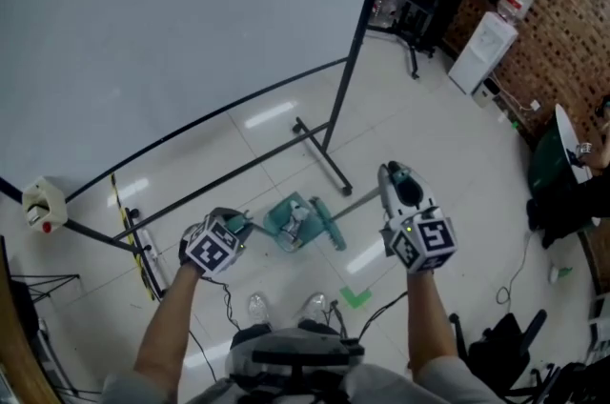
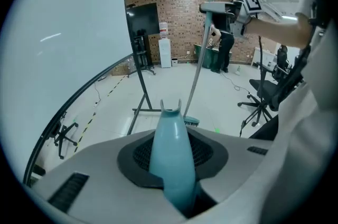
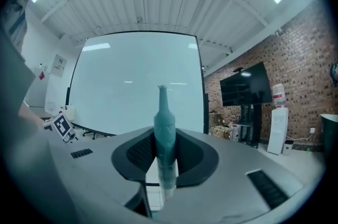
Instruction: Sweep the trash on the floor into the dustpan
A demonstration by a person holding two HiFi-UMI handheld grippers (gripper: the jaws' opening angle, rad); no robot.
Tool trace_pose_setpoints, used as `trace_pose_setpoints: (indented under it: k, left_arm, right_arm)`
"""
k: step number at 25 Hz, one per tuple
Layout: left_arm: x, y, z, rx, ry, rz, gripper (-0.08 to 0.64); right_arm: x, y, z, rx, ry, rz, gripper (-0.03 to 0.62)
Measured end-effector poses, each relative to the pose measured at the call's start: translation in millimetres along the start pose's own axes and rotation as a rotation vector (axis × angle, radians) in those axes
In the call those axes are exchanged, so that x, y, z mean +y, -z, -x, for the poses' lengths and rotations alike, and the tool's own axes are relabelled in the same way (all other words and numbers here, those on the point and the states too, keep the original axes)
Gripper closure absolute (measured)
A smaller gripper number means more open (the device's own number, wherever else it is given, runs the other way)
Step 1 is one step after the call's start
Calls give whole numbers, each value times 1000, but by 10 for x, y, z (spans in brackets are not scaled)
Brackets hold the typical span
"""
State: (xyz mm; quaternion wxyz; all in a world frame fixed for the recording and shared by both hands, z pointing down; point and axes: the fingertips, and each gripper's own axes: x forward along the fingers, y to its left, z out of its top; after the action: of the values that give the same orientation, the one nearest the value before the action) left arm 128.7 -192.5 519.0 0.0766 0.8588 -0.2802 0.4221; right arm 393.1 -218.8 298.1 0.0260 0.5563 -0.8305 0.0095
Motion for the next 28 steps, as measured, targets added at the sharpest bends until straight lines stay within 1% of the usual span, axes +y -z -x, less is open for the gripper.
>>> trace_pose_setpoints:
  k: [3, 6, 10, 15, 23, 26, 28]
  left_arm:
    - [72, -88, 112, -15, -26, 26, 457]
    - [126, -166, 157, -9, -48, 53, 457]
    - [258, -184, 173, 11, -68, 72, 457]
    - [278, -343, 209, -16, -43, 70, 457]
    - [266, -317, 198, 5, -36, 74, 457]
    - [268, -309, 212, 4, -30, 79, 457]
    - [273, -316, 211, 1, -29, 79, 458]
  right_arm:
    - [63, -139, 51, -15, 4, 32, 520]
    - [114, -178, 67, -19, 7, 51, 520]
    - [237, -163, 37, 14, 2, 72, 517]
    - [349, -160, 9, 42, -13, 67, 517]
    - [562, -232, -32, 53, -33, 74, 518]
    - [565, -197, -46, 39, -37, 102, 518]
    - [575, -212, -48, 36, -36, 97, 518]
